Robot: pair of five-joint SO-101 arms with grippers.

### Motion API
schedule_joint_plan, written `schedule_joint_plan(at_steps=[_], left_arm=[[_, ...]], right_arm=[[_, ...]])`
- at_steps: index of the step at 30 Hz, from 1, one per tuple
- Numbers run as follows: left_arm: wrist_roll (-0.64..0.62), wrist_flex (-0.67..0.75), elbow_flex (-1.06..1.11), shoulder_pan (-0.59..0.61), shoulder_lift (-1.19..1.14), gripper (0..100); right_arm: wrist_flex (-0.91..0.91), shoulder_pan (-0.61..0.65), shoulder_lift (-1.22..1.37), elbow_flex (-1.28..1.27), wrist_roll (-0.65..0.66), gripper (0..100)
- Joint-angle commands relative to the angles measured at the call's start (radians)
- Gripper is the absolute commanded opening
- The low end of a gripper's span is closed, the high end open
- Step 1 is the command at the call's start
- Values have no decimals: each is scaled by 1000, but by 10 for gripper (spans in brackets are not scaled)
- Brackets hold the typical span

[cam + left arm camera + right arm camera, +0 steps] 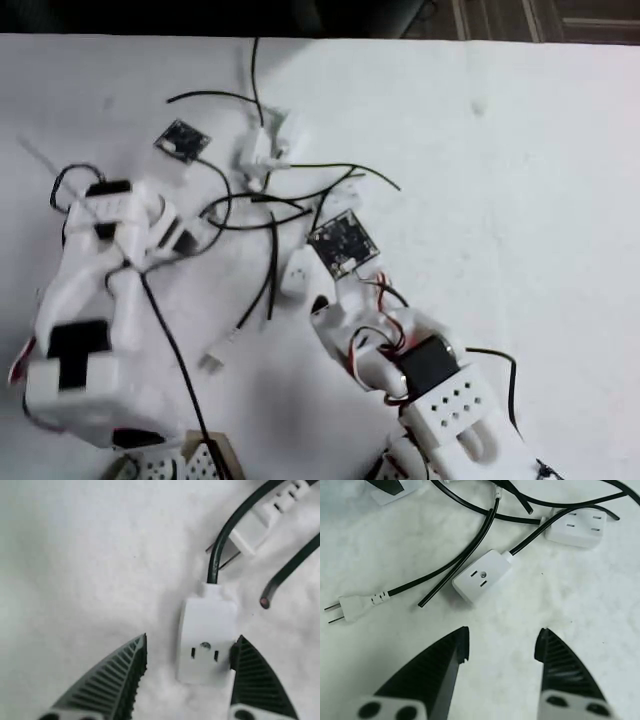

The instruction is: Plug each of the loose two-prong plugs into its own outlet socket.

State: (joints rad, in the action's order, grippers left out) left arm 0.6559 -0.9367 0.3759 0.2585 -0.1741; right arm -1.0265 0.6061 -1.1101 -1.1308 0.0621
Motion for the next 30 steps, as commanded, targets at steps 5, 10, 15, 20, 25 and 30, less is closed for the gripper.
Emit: schedule_joint_plan(at_steps=[5, 10, 15, 20, 25, 30], left_arm=[[-11, -264, -519, 87, -311, 211], [-11, -407, -684, 113, -334, 207], [-5, -499, -717, 94, -334, 164], [-3, -591, -721, 76, -321, 125], [-2, -595, -713, 73, -262, 160], [-2, -580, -721, 68, -329, 277]], right_arm=[[-4, -8, -7, 5, -8, 218], [-4, -8, -7, 5, -8, 218], [-4, -8, -7, 5, -8, 218], [-4, -8, -7, 5, -8, 218], [-22, -7, -8, 5, -8, 218], [-22, -7, -12, 5, -8, 218]])
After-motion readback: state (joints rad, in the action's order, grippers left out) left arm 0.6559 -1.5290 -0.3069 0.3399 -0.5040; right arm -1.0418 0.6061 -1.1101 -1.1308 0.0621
